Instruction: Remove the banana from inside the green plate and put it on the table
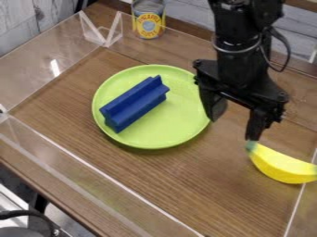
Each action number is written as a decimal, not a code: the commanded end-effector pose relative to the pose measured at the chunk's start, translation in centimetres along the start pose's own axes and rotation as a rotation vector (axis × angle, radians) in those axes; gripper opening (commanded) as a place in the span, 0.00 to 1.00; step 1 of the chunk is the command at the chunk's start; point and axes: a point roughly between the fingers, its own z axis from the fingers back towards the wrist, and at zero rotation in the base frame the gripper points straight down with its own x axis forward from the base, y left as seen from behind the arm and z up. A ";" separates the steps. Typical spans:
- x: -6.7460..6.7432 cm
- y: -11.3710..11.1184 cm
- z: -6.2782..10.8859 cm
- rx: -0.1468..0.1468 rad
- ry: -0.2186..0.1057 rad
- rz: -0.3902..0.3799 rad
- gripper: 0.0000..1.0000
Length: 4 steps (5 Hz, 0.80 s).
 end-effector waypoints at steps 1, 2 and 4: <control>0.9 -0.6 0.8 -0.007 -0.032 -0.011 1.00; 0.9 -1.0 0.5 -0.009 -0.025 -0.015 1.00; 1.3 -1.8 -0.5 -0.020 -0.012 -0.028 1.00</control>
